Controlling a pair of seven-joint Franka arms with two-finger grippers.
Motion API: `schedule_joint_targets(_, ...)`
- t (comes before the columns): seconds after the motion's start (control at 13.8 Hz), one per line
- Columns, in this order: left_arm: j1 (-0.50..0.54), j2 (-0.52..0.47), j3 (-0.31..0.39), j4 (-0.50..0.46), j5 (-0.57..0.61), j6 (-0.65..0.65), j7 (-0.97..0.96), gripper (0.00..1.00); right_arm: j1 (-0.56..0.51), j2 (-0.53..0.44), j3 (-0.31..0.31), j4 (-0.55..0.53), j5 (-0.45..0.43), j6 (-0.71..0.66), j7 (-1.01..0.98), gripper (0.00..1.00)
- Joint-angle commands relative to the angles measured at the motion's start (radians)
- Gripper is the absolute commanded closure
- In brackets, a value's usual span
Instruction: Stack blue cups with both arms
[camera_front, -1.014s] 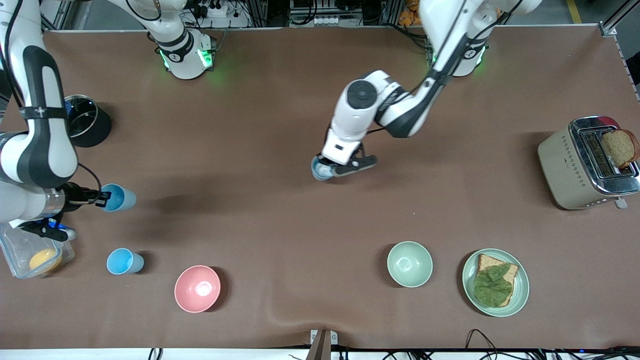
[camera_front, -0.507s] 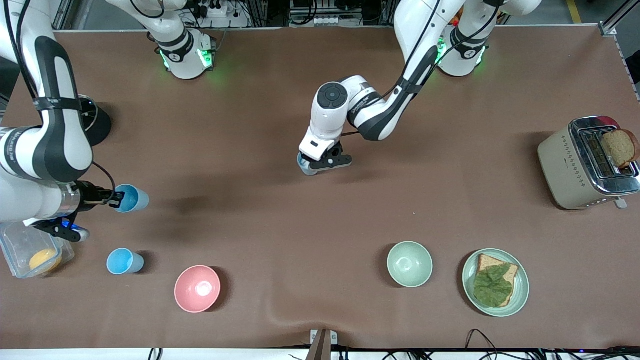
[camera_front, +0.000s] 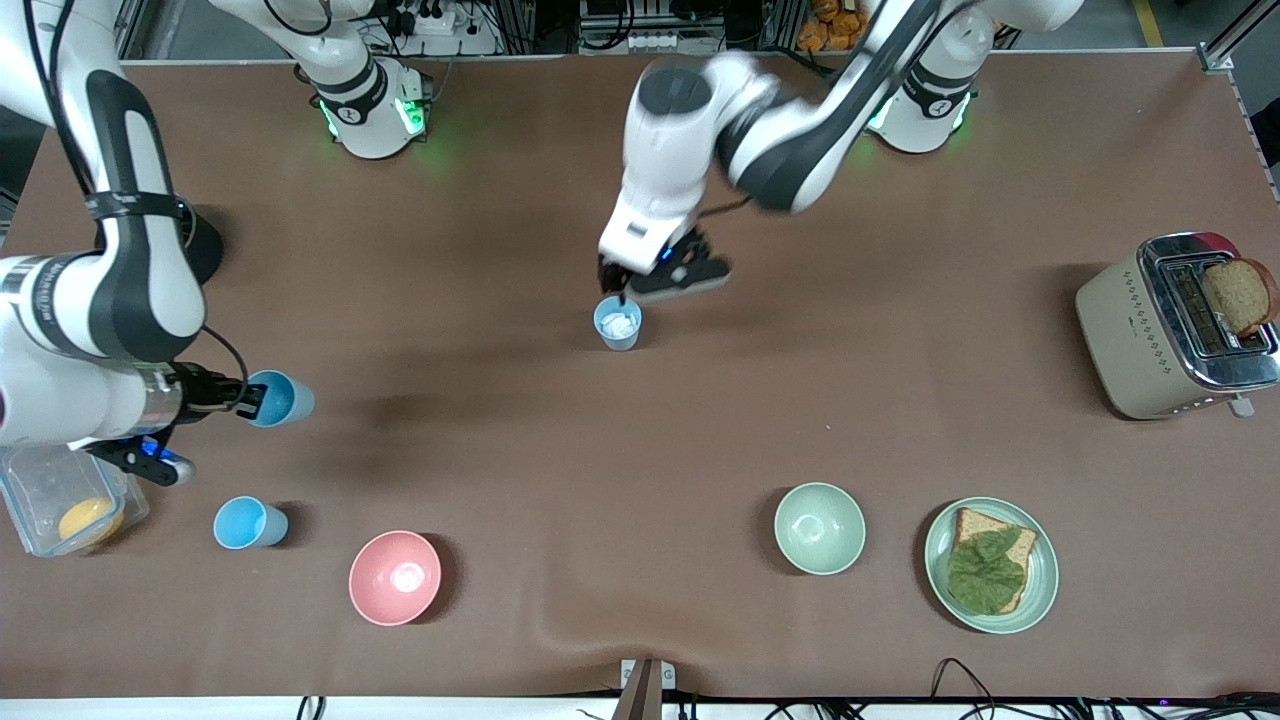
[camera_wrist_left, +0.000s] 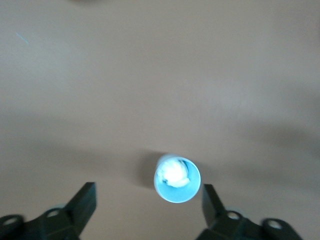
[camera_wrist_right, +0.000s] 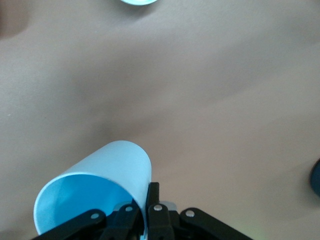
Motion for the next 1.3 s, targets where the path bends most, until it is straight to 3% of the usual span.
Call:
schedule_joint_targets(0.0, 0.153, -0.16, 0.001, -0.041, 0.015, -0.103, 0.144, 0.0, 0.014, -0.022, -0.007, -0.019, 0.039, -0.007, 0.045, 1.0)
schedule_joint_targets(0.22, 0.279, -0.222, 0.002, -0.022, 0.027, -0.22, 0.274, 0.0, 0.07, -0.017, -0.009, -0.019, 0.048, 0.002, 0.141, 1.0)
schedule_joint_targets(0.58, 0.478, -0.283, 0.011, 0.008, 0.04, -0.226, 0.644, 0.0, 0.24, -0.02, -0.009, -0.012, 0.097, 0.019, 0.424, 1.0)
schedule_joint_targets(0.72, 0.555, -0.317, 0.014, 0.008, 0.026, -0.246, 0.887, 0.0, 0.317, -0.028, -0.009, -0.006, 0.099, 0.019, 0.53, 1.0)
schedule_joint_targets(0.94, 0.553, -0.305, 0.076, 0.022, -0.026, -0.332, 0.921, 0.0, 0.405, -0.03, -0.007, 0.005, 0.1, 0.019, 0.632, 1.0)
schedule_joint_targets(1.09, 0.55, -0.299, 0.103, 0.115, -0.054, -0.424, 0.873, 0.0, 0.474, -0.028, -0.009, 0.005, 0.1, 0.033, 0.715, 1.0)
schedule_joint_targets(1.23, 0.617, -0.265, 0.064, 0.171, -0.056, -0.438, 0.861, 0.0, 0.536, -0.027, -0.009, 0.005, 0.102, 0.039, 0.779, 1.0)
